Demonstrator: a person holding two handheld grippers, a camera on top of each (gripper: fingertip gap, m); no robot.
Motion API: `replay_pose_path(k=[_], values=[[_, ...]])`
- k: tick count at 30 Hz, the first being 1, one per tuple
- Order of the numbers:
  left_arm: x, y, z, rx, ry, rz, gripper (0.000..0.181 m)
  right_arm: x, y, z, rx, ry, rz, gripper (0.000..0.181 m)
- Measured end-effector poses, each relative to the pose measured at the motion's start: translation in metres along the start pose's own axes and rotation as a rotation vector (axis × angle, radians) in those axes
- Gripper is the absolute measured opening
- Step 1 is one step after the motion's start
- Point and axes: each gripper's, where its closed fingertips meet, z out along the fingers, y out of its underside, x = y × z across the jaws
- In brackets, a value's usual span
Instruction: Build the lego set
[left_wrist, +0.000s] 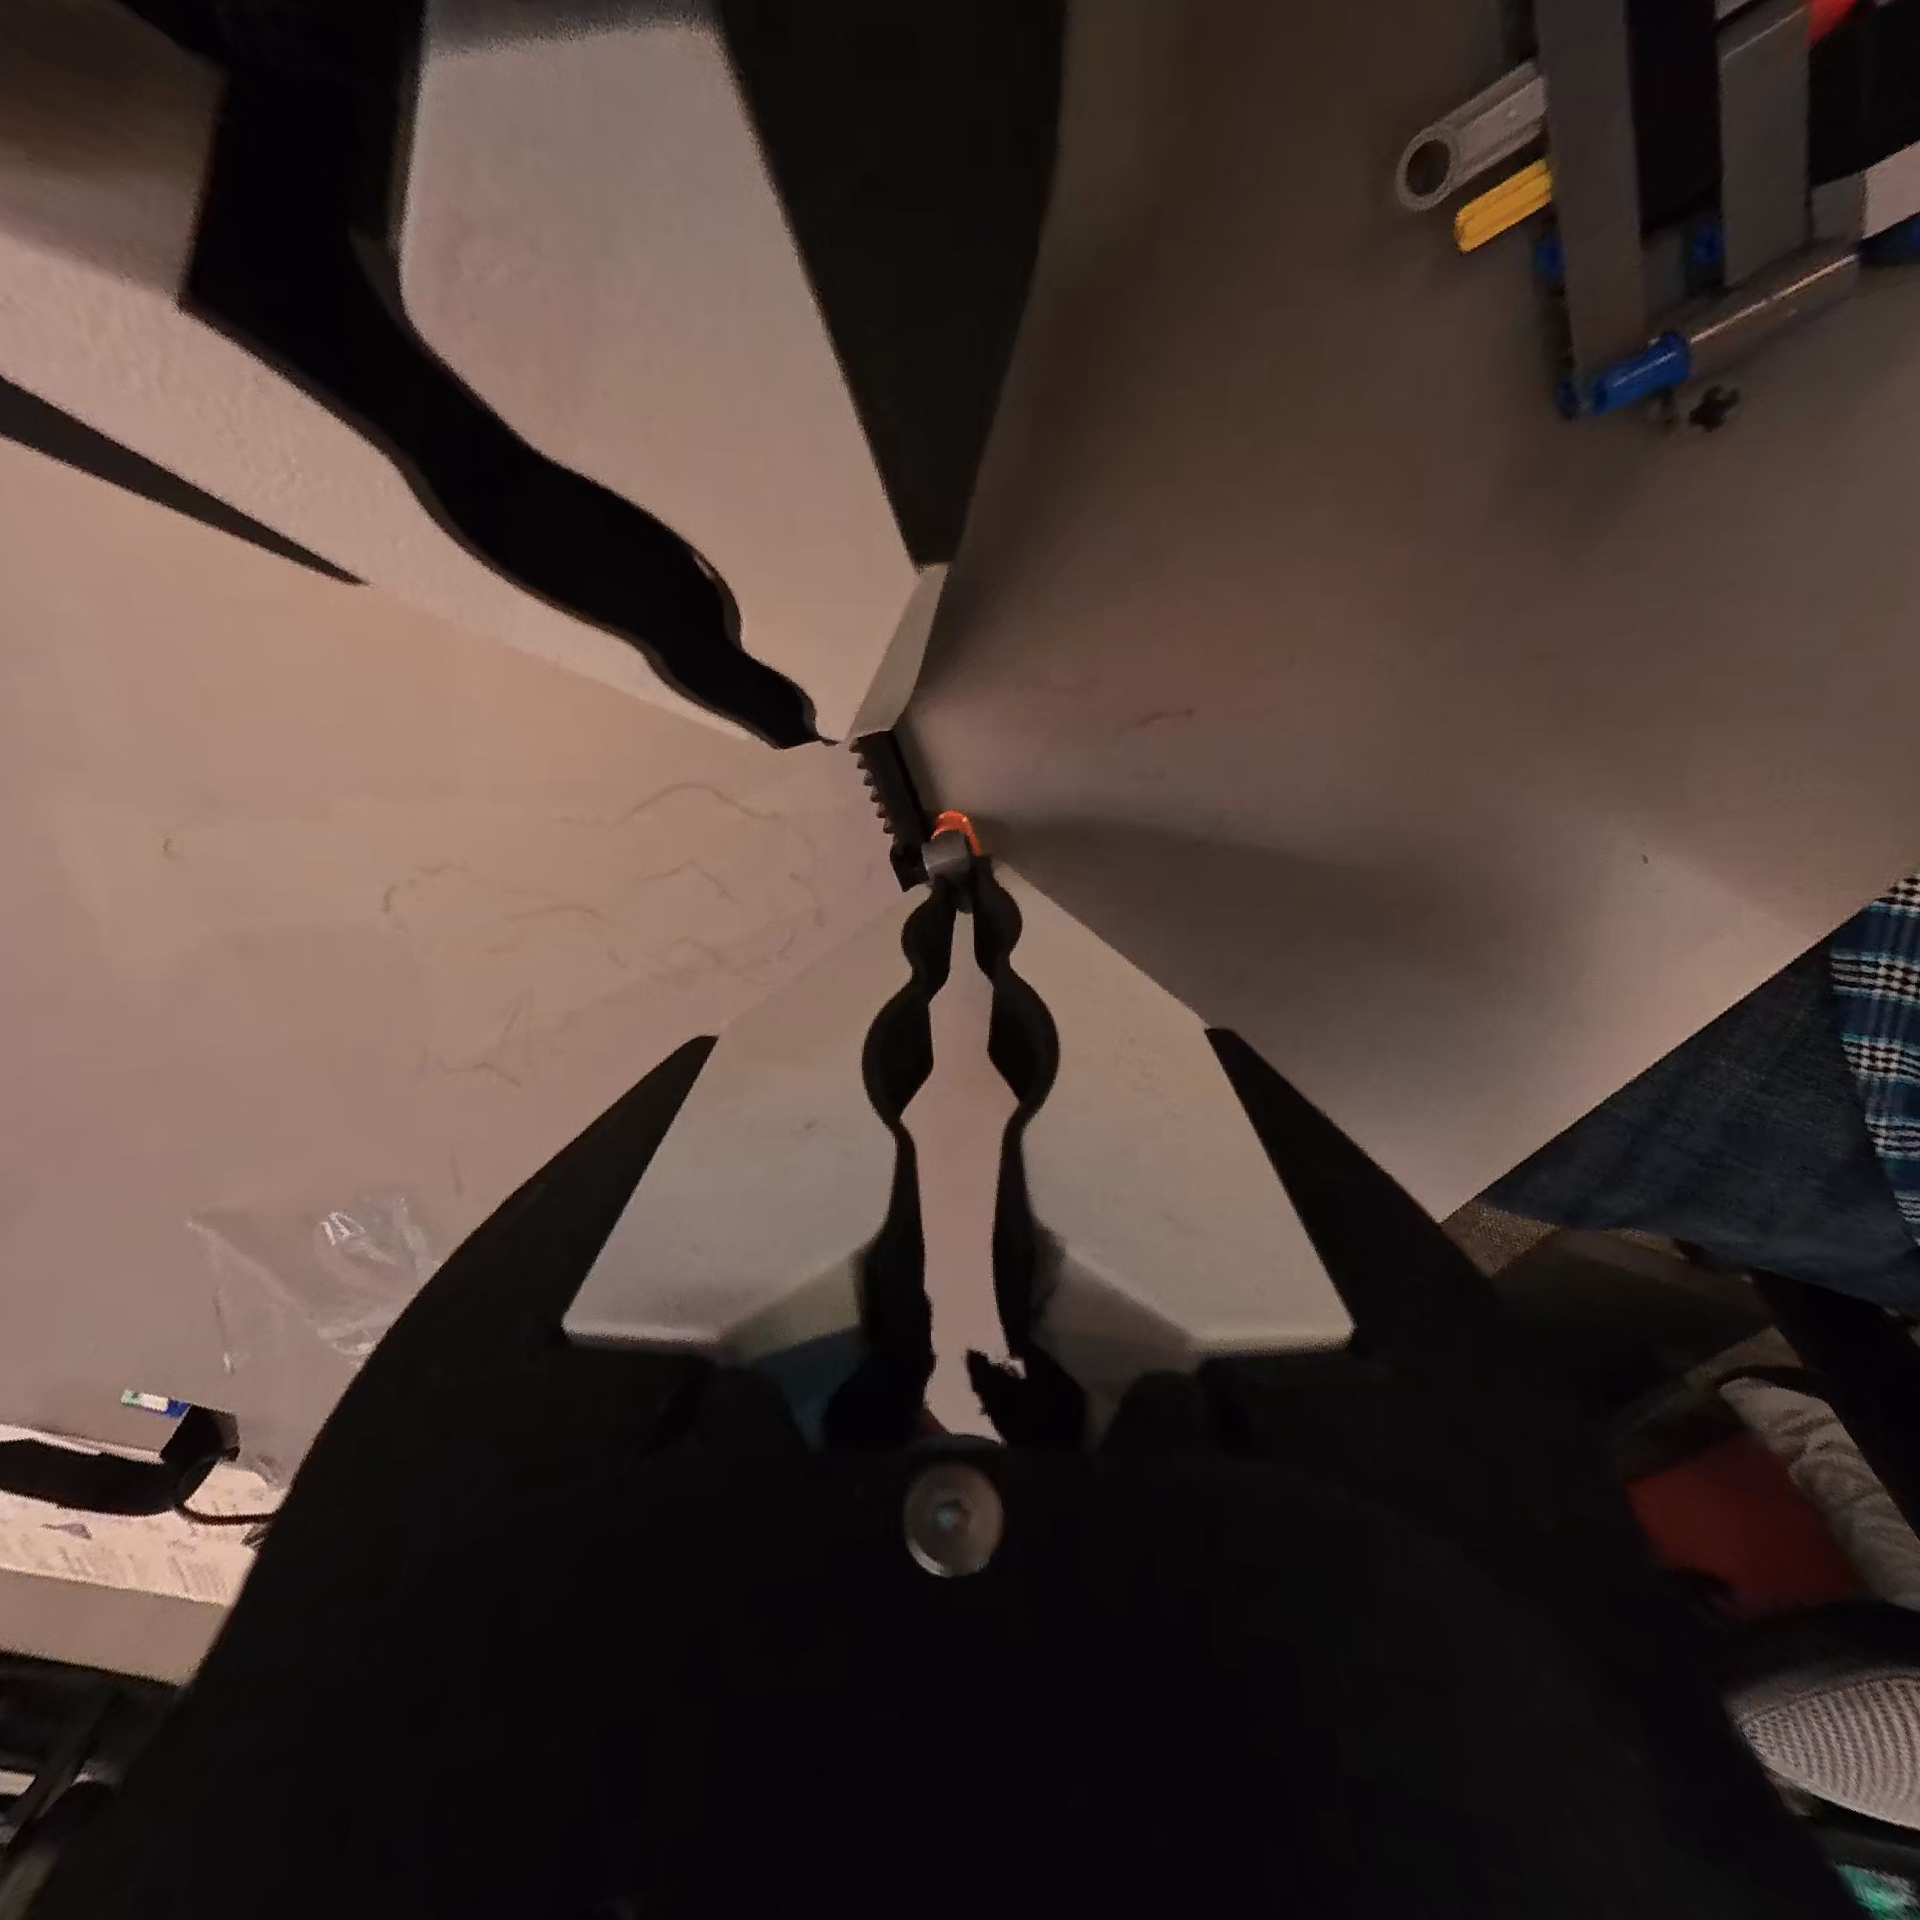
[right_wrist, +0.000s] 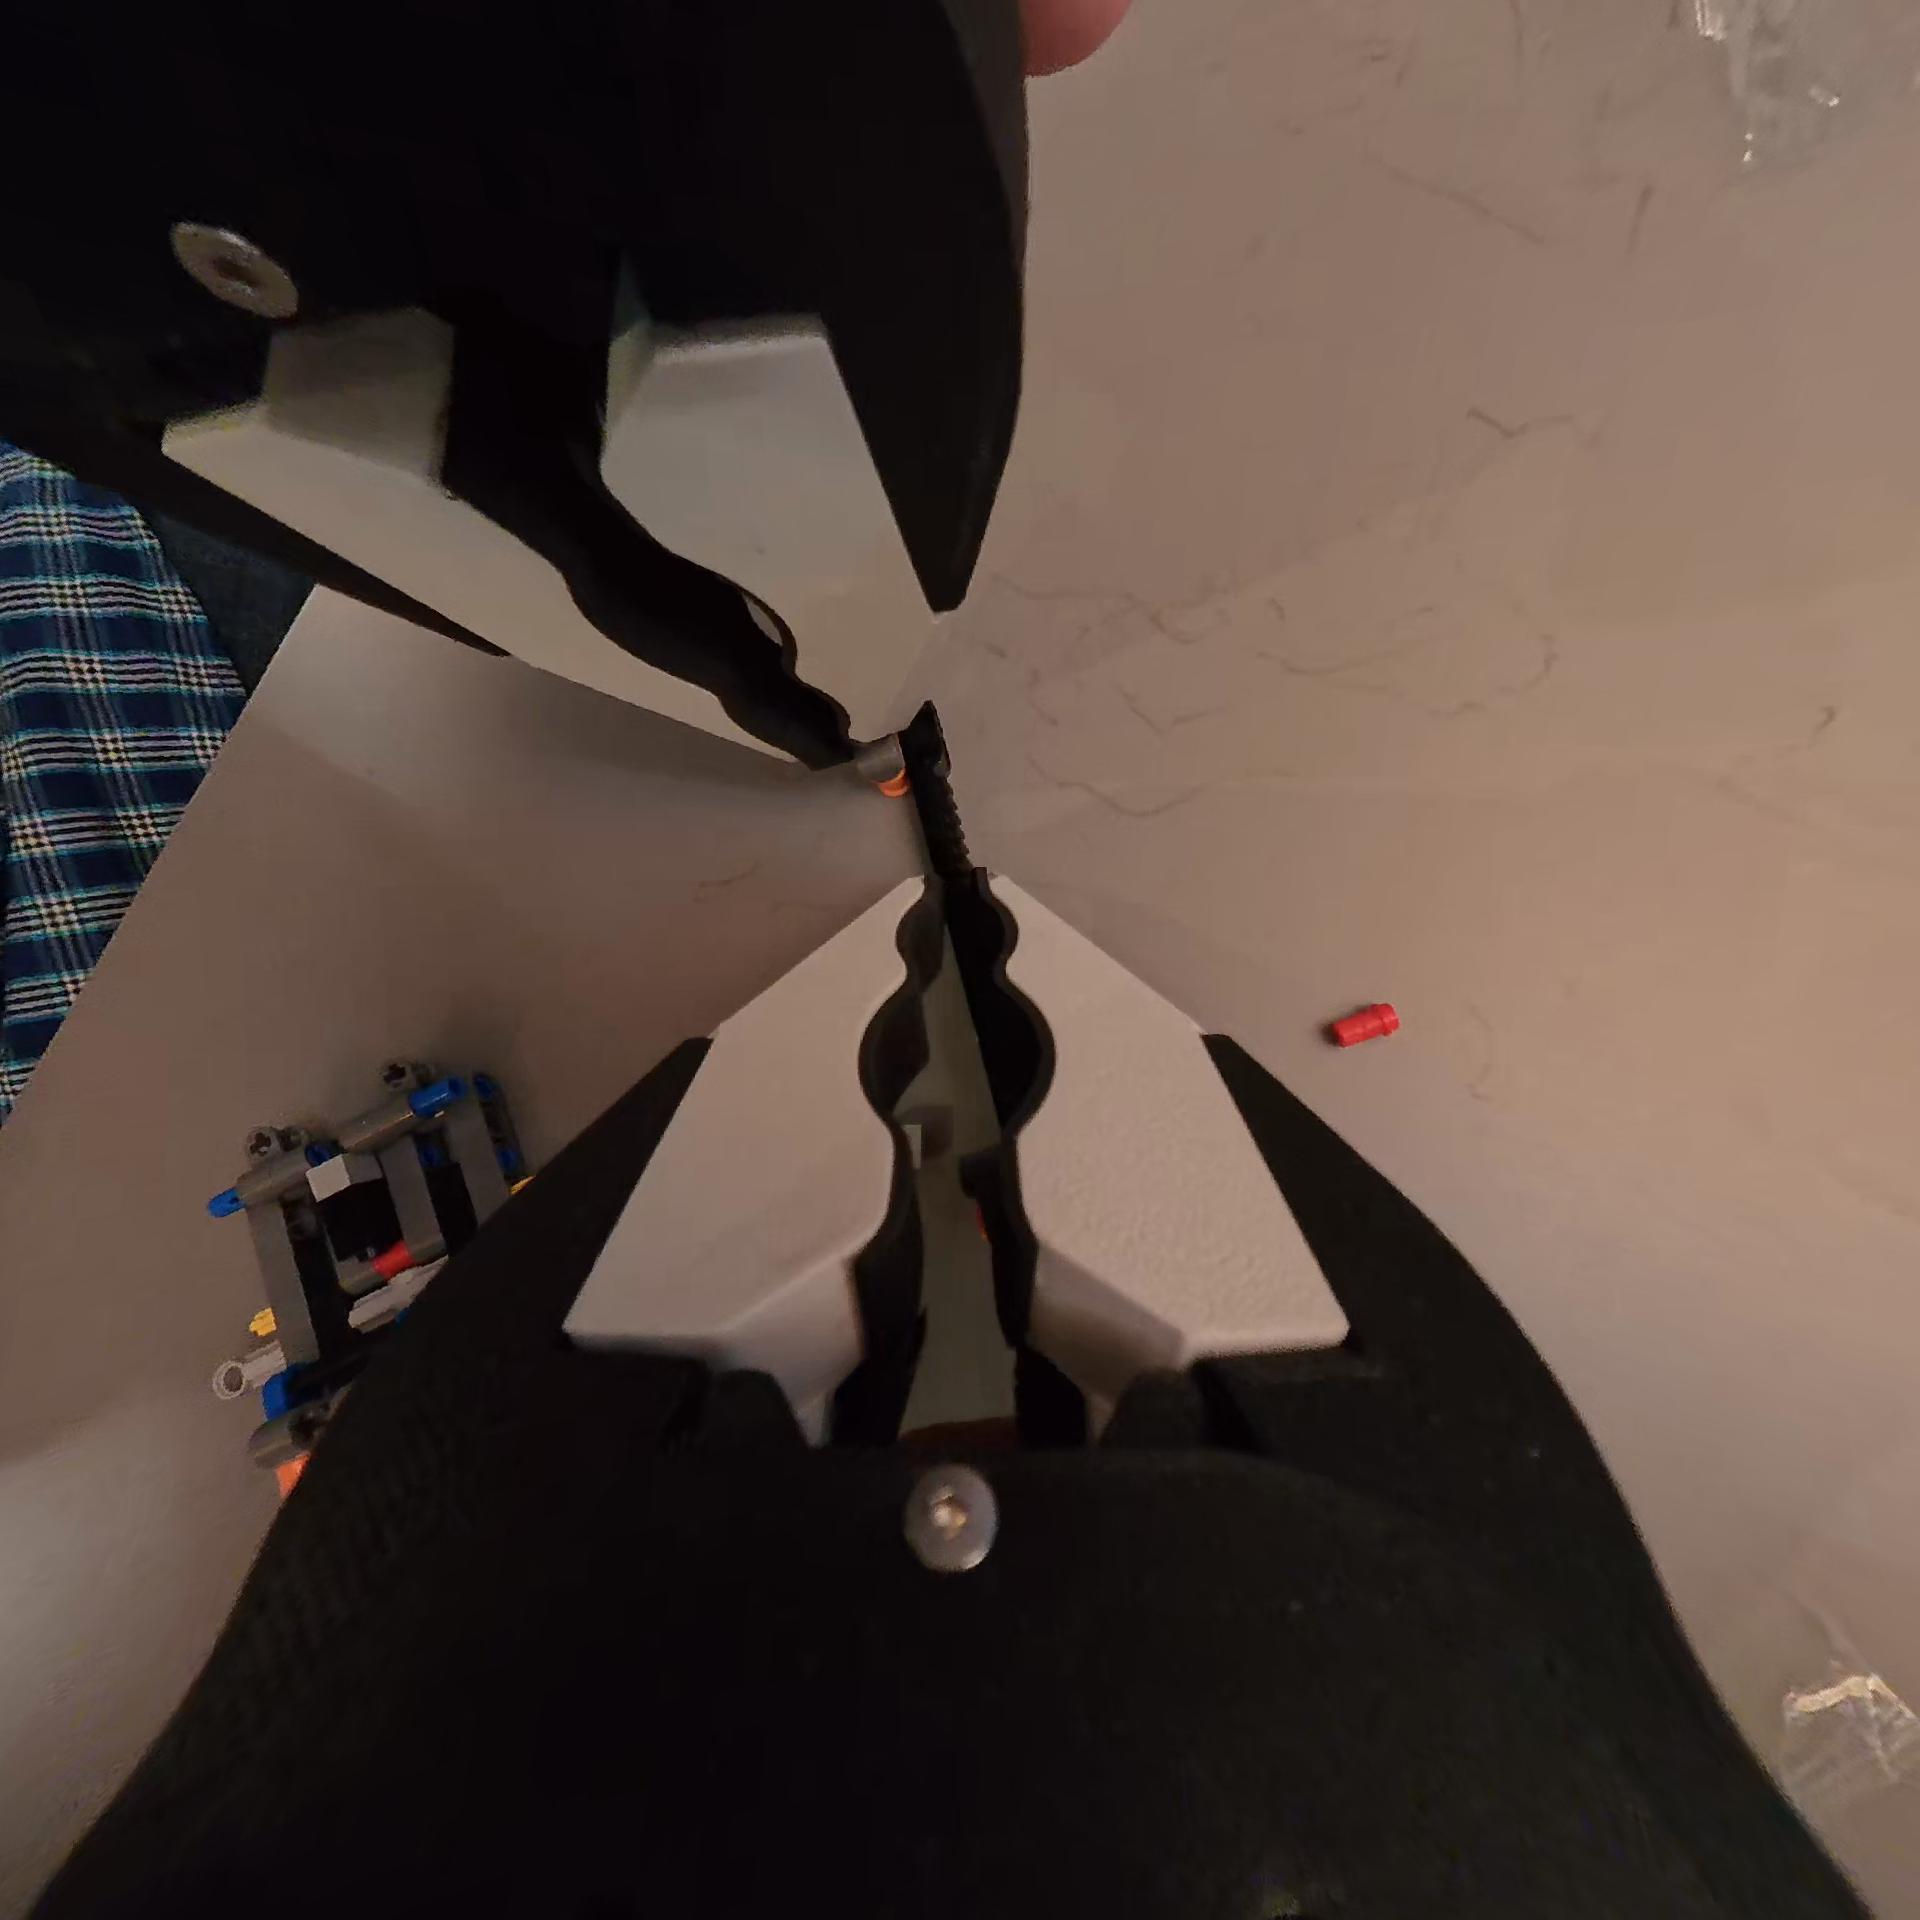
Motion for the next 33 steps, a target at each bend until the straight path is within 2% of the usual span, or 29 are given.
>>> replay_pose_path(k=[9,15,21,25,28,33], values=[[-0.005,-0.004,0.001,0.214,-0.154,-0.091,0.008,0.003,0.002,-0.005,-0.014,0.051,-0.008,0.005],[-0.010,-0.003,0.000,0.225,-0.324,-0.012,0.005,0.005,-0.007,-0.014,0.026,0.085,0.008,0.014],[-0.014,-0.013,-0.006,0.277,-0.519,0.084,0.005,0.007,0.004,-0.012,-0.037,0.096,0.022,0.028],[-0.024,-0.017,-0.020,0.309,-0.691,0.147,0.004,0.005,0.011,-0.009,-0.068,0.061,0.028,0.026],[-0.031,-0.021,-0.033,0.341,-0.803,0.188,0.005,-0.001,0.013,-0.011,-0.077,0.016,0.034,0.014],[-0.032,-0.030,-0.050,0.409,-0.911,0.245,0.004,0.002,0.007,-0.027,-0.007,0.027,0.069,0.004]])
